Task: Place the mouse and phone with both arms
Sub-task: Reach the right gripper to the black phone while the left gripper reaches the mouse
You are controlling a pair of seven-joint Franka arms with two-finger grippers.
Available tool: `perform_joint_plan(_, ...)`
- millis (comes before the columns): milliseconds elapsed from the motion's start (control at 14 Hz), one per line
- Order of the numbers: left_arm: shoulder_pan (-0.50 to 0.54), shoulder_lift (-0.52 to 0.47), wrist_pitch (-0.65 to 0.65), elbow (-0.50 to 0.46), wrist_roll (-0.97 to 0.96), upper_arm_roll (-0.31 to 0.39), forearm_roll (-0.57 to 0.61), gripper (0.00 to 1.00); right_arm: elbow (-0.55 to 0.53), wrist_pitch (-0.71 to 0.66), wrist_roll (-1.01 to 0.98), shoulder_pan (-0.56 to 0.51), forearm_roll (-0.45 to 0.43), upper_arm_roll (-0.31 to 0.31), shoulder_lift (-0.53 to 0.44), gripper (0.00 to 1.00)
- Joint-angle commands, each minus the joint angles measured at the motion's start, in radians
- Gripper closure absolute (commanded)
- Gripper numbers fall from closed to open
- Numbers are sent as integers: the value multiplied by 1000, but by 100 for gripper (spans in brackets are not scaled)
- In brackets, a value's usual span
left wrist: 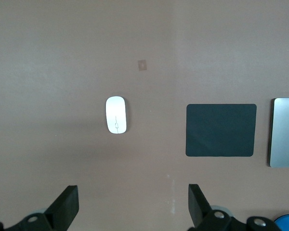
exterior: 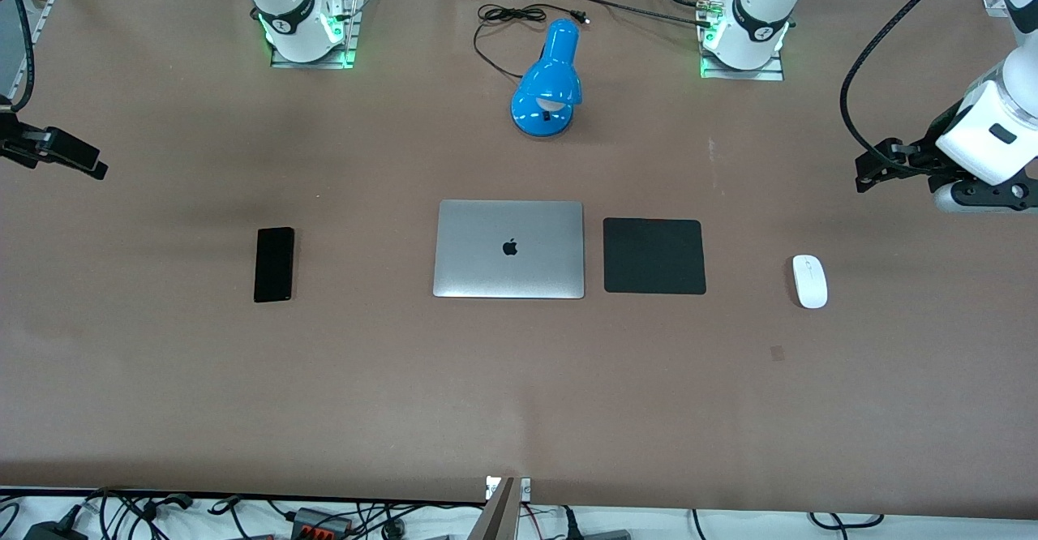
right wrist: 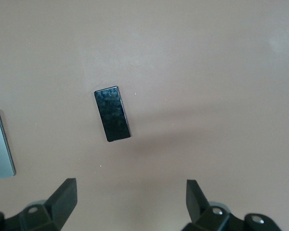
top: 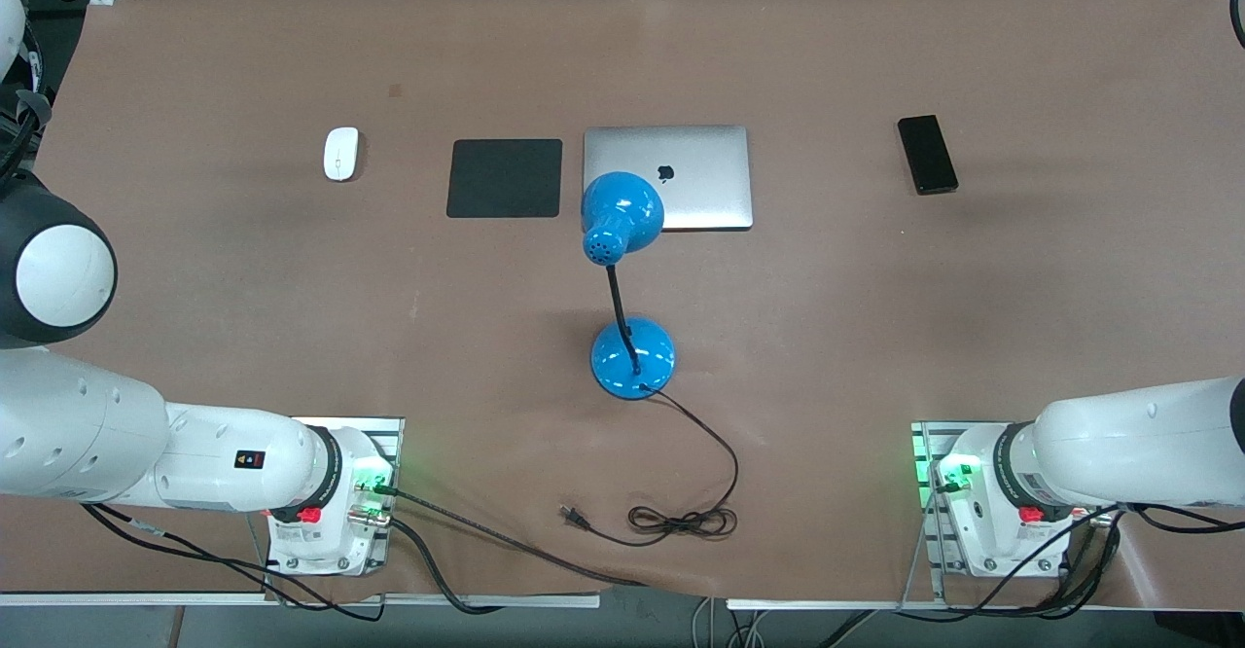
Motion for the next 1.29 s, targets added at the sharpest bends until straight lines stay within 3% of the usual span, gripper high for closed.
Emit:
perform_joint_plan(0,-11,-16,-2,-16,19,15,-17,0,21,-30,-19,-7,-14,4,4,0)
perform_joint_plan(357,-19,2,-20,-7,5,16,-18,0,21,-27,-25,-10,-8,-1,27,0)
perform_joint_plan(643,-10,30,-77,-4,13,21,-29,0,27,30,-38,21,-8,10,166,0)
perform_joint_plan(1000,46,192,-69,62,21,28,-14,0,10,232,-19,143,5,10,441,0)
perform_joint_plan(1214,111,289,84,1,114,28,-14,0,-71,349,-18,145,5,10,489,0)
